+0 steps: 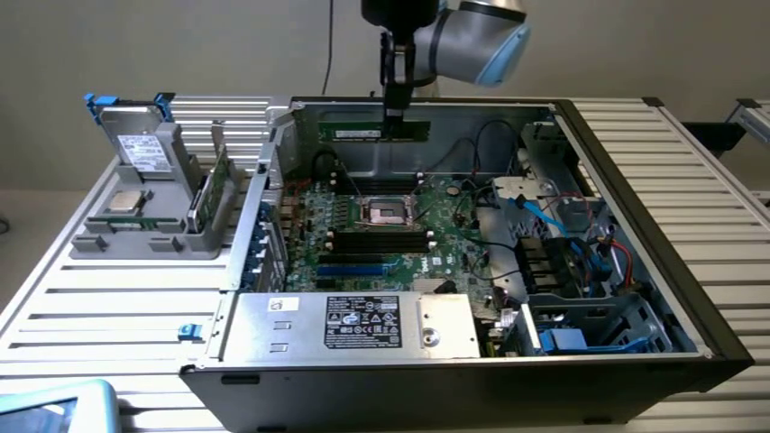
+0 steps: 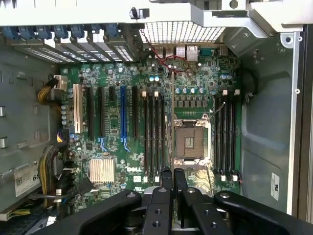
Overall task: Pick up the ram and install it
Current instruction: 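Pick up the ram and move it above insertion slot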
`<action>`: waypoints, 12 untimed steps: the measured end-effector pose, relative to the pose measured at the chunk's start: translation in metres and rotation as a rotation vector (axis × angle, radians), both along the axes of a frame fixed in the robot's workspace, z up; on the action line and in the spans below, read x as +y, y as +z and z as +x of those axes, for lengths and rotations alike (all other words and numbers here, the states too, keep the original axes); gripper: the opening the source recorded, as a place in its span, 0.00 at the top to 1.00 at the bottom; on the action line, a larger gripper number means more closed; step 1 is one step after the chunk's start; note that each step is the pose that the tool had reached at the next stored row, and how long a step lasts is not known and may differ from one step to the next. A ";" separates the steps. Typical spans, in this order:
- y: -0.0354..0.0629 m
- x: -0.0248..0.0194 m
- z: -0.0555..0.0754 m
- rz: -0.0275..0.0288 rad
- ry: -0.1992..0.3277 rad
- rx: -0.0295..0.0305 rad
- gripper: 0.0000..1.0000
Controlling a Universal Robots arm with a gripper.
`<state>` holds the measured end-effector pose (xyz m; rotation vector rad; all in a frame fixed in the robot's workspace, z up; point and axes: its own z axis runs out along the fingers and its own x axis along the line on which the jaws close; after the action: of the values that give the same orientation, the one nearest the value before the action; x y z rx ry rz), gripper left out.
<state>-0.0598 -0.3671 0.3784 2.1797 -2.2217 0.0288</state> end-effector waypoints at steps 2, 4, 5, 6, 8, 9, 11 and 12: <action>-0.0004 0.0000 0.006 -0.0005 0.000 -0.0002 0.86; -0.0011 0.0000 0.008 -0.0007 0.000 -0.0013 0.86; -0.0019 0.0000 0.008 -0.0014 0.000 -0.0029 0.86; -0.0026 0.0000 0.008 -0.0034 0.000 -0.0063 0.86; -0.0036 0.0000 0.009 -0.0098 0.000 -0.0135 0.86; -0.0040 0.0000 0.009 -0.0129 0.000 -0.0182 0.86; -0.0050 0.0000 0.009 -0.0184 -0.001 -0.0269 0.86; -0.0056 0.0000 0.009 -0.0207 -0.001 -0.0293 0.86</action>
<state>-0.0513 -0.3671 0.3728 2.1815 -2.2275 0.0839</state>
